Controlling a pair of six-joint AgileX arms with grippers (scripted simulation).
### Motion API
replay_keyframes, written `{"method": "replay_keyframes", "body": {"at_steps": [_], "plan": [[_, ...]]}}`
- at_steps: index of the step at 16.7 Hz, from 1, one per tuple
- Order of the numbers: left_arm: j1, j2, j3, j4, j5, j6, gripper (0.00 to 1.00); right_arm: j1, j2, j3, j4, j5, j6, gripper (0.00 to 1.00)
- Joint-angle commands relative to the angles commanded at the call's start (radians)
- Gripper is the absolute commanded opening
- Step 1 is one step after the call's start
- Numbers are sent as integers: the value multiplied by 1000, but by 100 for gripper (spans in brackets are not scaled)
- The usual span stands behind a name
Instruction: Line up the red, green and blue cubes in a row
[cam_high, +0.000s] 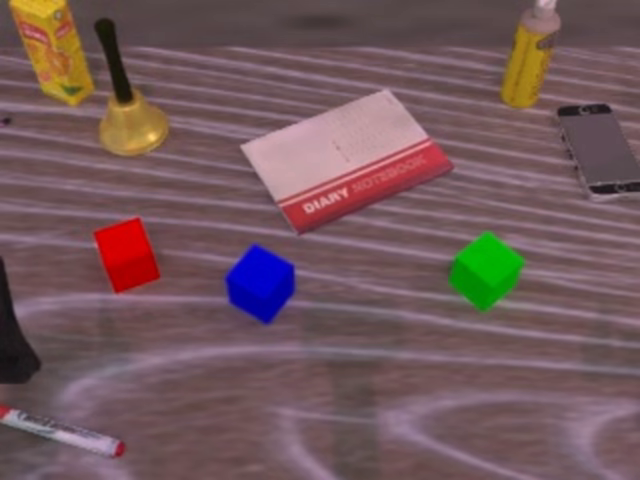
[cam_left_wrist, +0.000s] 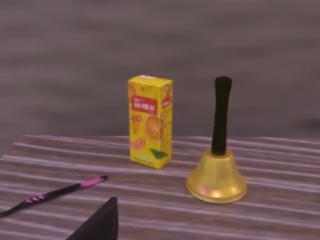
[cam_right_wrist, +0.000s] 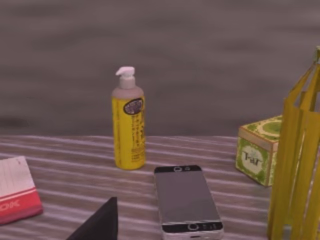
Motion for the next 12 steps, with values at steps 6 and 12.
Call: {"method": "replay_keyframes", "body": {"at_steps": [6,12], "plan": [[-13,104,101,-69,2,62,100,0,0,0,0,0,0,100],[-51,569,492,-327,1,291,100,0,0,0,0,0,0,100]]}}
